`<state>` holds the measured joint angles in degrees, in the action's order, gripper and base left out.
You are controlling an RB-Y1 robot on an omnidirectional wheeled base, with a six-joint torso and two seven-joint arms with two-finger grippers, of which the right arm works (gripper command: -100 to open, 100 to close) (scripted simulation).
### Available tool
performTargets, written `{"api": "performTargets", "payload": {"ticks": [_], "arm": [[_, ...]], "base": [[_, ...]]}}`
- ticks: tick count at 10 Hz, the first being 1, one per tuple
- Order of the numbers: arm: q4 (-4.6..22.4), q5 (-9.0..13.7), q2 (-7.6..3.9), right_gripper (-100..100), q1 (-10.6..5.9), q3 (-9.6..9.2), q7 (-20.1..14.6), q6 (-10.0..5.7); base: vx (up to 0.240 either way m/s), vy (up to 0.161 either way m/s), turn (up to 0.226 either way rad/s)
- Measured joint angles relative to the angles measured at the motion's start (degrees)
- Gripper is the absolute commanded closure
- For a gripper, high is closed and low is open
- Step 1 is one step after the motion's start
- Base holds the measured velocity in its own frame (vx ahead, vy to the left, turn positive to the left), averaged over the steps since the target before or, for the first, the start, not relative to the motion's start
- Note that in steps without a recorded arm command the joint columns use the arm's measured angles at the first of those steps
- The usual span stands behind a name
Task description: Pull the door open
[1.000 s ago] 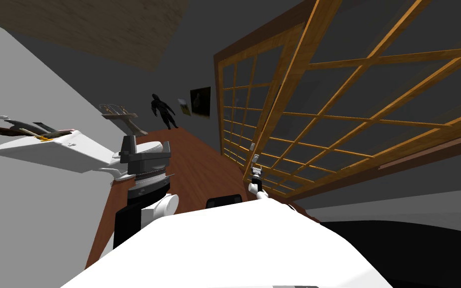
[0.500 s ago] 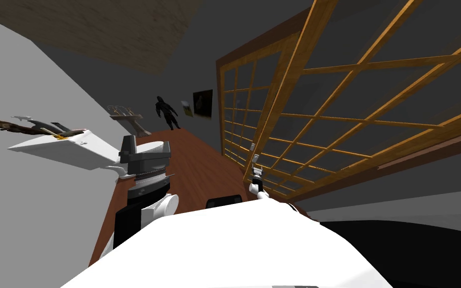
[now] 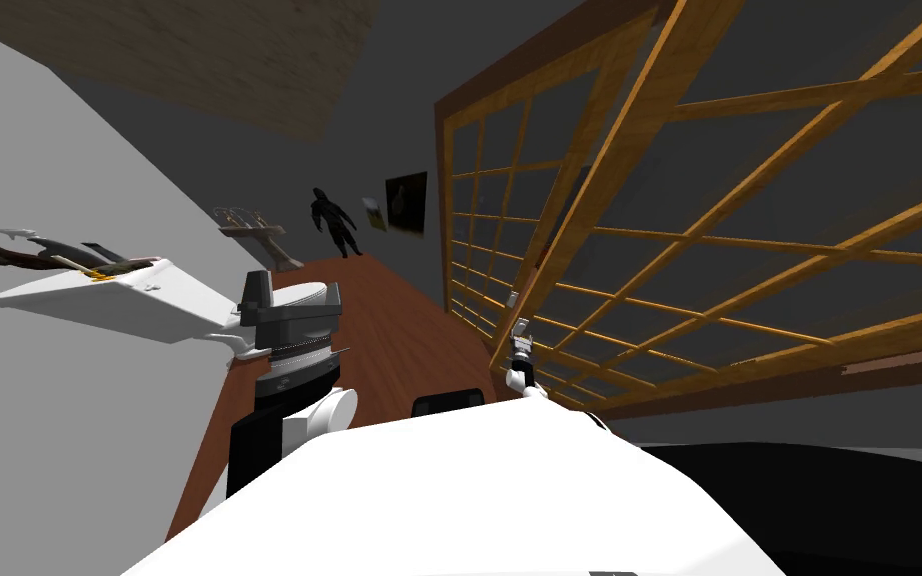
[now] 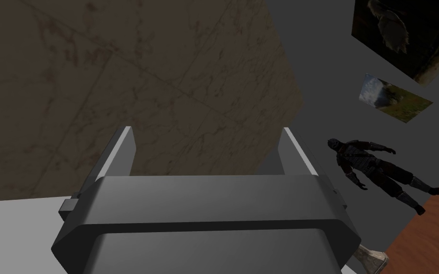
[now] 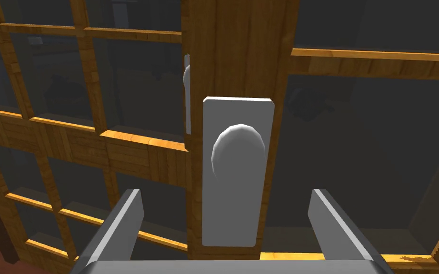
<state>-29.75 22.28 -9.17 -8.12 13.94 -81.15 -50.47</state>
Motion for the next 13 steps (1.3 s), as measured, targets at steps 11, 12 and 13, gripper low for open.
{"api": "performTargets", "payload": {"ticks": [11, 12, 13], "arm": [[0.4, 0.0, -3.54, 100, 2.10, -0.26, -4.0, -0.27], [0.4, 0.0, -3.53, 100, 2.11, -0.27, -4.0, -0.26], [0.0, -0.3, -3.82, 100, 2.13, -0.66, -4.4, -0.21]], "base": [[0.040, -0.008, 0.012], [-0.144, -0.010, 0.083], [-0.248, -0.027, 0.109]]}}
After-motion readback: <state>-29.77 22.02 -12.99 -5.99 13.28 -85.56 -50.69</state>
